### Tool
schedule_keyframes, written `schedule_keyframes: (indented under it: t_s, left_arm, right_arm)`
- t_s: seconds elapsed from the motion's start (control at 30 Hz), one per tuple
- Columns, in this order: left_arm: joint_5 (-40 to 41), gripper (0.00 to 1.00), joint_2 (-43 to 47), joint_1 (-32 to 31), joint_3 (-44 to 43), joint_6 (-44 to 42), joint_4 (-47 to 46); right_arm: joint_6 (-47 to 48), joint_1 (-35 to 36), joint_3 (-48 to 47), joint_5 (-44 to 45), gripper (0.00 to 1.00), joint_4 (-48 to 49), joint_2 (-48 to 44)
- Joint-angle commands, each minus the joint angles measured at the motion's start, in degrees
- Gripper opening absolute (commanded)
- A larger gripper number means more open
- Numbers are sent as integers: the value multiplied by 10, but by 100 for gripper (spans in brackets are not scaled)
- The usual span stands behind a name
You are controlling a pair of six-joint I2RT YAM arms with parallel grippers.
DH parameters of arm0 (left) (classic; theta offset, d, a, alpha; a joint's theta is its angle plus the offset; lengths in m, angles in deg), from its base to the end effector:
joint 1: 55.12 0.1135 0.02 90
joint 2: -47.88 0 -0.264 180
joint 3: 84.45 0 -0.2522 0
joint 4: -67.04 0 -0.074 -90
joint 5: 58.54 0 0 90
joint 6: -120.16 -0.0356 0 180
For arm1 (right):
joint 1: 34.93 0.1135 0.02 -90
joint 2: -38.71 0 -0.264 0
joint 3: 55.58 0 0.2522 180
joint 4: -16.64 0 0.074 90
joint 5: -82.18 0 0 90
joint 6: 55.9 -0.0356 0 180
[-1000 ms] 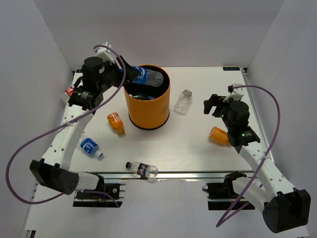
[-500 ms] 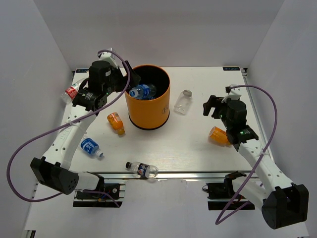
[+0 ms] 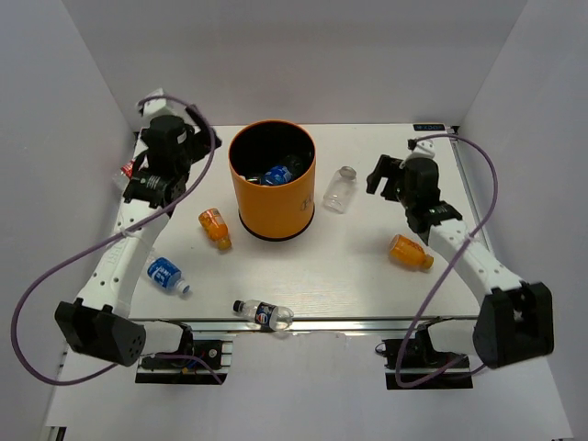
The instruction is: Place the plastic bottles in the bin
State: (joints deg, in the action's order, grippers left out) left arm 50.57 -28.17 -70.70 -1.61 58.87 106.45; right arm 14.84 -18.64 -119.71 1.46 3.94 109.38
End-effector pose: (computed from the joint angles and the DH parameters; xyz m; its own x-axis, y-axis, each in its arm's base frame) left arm 0.2862 -0.0677 0.4267 -0.2434 -0.4034 -0.8821 -0.1853 0.9120 -0.3659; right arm 0.2763 0.0748 0.2979 -0.3417 0.2393 -0.9088 -0.0190 0.9651 0.2613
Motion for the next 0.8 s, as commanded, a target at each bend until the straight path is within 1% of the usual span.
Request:
schedule_keyframes:
  t_s: [0.0,0.03,0.07,0.1,0.13,0.17,0.23,0.27,0.37,0.53,0.67,0.77]
  left_arm:
    - [50,98,48,56,103,70,-19]
    - [58,98,63,64,157,91,-18]
    - [75,98,69,69,178,120,-10]
    - [81,98,74,70,199,130,-9]
    - [85,98,81,70,241,141,-10]
    - [77,98,97,70,263,153,-28]
    - [69,98,113,70,303,168,-41]
    - [57,98,127,70,338,175,-61]
    - [51,98,143,70,381,175,-82]
    - [54,98,139,70,391,166,-75]
    - [75,98,136,70,398,166,-75]
    - [72,98,137,71,406,160,-80]
  right_arm:
    - [-52,12,-50,30,89,36,65]
    - [-57,17,-72,46,89,36,84]
    - [-60,29,-82,65,89,38,120]
    - [-62,34,-94,75,89,38,137]
    - [-67,44,-106,88,89,34,156]
    - [-71,47,-133,101,89,24,191]
    - [-88,48,-152,102,89,23,223]
    - [-95,48,-169,108,89,23,252]
    - [-108,48,-205,107,89,14,305]
    - [-120,52,-234,77,89,6,374]
    - [-129,56,-244,95,89,-4,411]
    - [-134,57,-242,103,88,-6,426]
